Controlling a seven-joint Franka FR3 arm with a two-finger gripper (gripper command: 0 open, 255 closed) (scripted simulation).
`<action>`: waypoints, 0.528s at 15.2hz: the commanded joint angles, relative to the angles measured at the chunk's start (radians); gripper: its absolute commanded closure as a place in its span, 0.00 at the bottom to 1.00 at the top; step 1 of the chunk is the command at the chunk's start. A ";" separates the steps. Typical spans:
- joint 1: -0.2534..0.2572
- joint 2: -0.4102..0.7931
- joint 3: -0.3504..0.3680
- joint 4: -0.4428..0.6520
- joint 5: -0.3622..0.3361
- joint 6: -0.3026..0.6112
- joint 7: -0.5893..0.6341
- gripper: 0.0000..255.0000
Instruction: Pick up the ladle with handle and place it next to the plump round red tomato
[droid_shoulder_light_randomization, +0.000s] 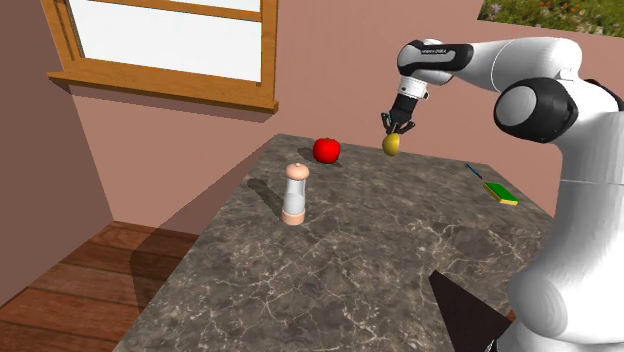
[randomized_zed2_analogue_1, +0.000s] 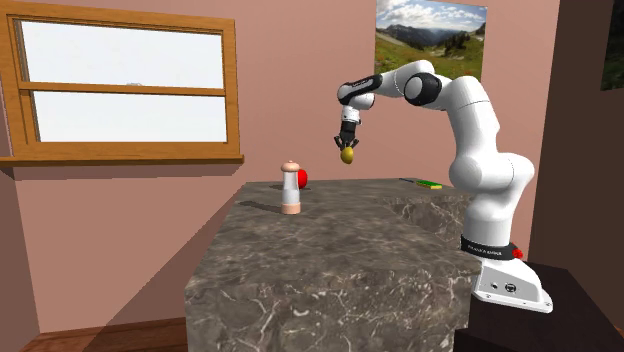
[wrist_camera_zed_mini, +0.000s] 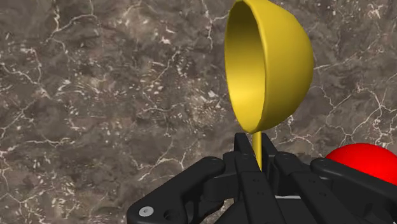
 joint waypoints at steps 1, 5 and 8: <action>-0.021 0.116 -0.011 0.186 -0.007 -0.076 -0.027 1.00; -0.022 0.101 -0.011 0.109 -0.005 -0.014 -0.036 1.00; -0.023 0.095 -0.012 0.058 -0.004 0.030 -0.042 1.00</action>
